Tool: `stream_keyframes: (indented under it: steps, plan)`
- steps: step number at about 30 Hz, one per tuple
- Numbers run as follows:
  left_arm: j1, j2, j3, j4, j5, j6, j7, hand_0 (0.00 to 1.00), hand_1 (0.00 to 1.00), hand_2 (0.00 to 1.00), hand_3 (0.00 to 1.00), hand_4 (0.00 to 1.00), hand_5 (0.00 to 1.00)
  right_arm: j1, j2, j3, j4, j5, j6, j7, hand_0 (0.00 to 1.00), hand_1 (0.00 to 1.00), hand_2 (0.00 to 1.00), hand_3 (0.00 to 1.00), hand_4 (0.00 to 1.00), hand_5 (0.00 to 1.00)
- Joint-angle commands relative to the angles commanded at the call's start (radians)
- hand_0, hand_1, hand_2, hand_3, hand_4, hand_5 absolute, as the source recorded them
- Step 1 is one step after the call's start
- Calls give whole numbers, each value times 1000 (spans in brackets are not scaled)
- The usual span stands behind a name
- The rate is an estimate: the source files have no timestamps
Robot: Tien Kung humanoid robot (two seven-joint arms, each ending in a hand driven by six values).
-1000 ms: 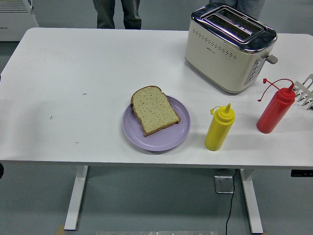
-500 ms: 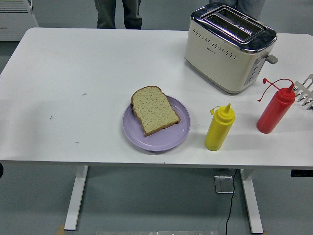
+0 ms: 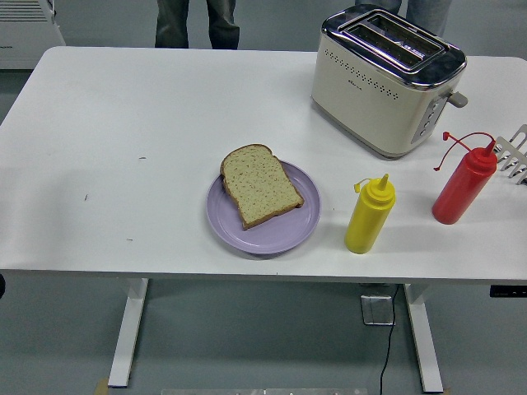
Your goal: Pick up the cup,pour liquid into bread,place the cup on the desk
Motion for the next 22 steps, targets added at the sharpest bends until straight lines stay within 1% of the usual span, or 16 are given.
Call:
stream_keyframes:
  steps: [22]
  plan:
    - [2, 1, 4, 1, -2, 0, -1, 828, 818, 860, 816, 654, 998, -6, 4, -3, -1, 3, 0, 3, 793, 777, 794, 800, 505, 481]
